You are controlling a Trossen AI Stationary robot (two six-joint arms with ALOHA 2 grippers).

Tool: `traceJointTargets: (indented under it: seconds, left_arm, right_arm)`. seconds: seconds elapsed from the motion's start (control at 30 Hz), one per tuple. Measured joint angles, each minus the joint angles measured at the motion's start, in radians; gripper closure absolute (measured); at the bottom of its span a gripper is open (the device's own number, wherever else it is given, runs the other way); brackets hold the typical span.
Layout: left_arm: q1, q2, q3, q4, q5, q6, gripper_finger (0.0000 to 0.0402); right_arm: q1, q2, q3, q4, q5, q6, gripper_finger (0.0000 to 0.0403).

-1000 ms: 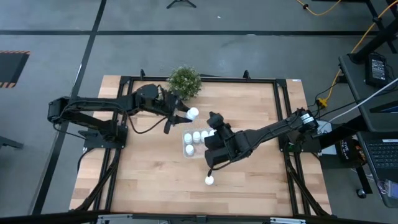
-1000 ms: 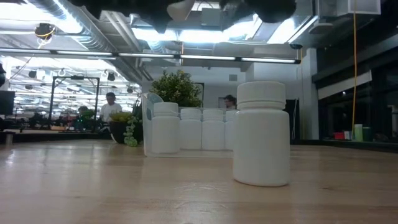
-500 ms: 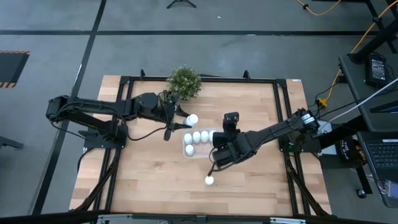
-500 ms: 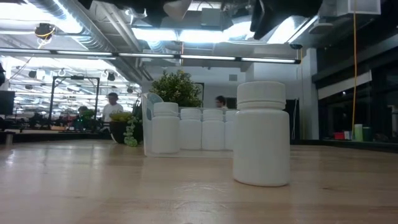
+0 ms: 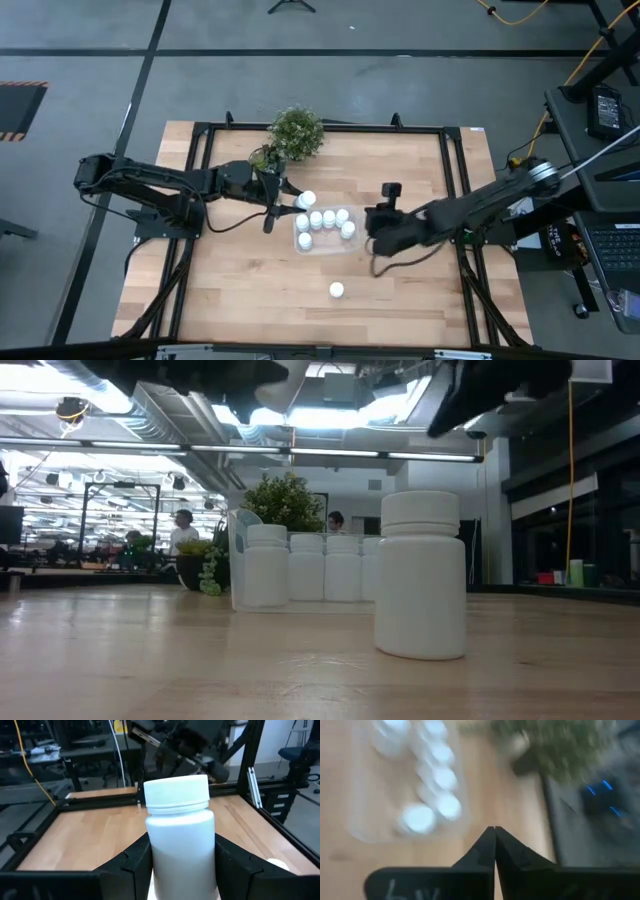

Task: Pick and place pill bottles into a basket
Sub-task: Put the right pill bottle into the bin

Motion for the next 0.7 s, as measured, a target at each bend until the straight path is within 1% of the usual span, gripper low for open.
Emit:
traceJointTargets:
  seconds: [0.1, 0.2, 0.33, 0.43, 0.5, 0.57, 0.63, 0.7]
  left_arm:
    - [0.0, 0.008, 0.0, 0.037, 0.0, 0.016, 0.0242]
    - [0.0, 0.019, 0.0, 0.079, 0.002, 0.017, 0.0242]
    - [0.0, 0.052, 0.0, 0.154, 0.002, 0.033, 0.0242]
    - [0.0, 0.103, 0.0, 0.225, 0.003, 0.033, 0.0242]
    - [0.0, 0.138, 0.0, 0.274, 0.003, 0.034, 0.0242]
    - [0.0, 0.173, 0.0, 0.326, 0.003, 0.034, 0.0242]
    - [0.0, 0.205, 0.0, 0.372, 0.003, 0.034, 0.0242]
    - [0.0, 0.231, 0.0, 0.429, 0.003, 0.033, 0.0242]
  right_arm:
    - [-0.003, -0.149, -0.153, 0.303, -0.078, -0.139, 0.0387]
    - [-0.022, -0.259, -0.308, 0.63, -0.162, -0.257, 0.0377]
    - [-0.059, -0.31, -0.504, 1.065, -0.282, -0.37, 0.0374]
    - [-0.086, -0.307, -0.61, 1.331, -0.313, -0.418, 0.0375]
    - [-0.104, -0.302, -0.651, 1.438, -0.312, -0.429, 0.0373]
    - [-0.118, -0.302, -0.661, 1.496, -0.311, -0.428, 0.0366]
    - [-0.127, -0.303, -0.652, 1.489, -0.322, -0.427, 0.0353]
    - [-0.137, -0.295, -0.626, 1.456, -0.356, -0.404, 0.0334]
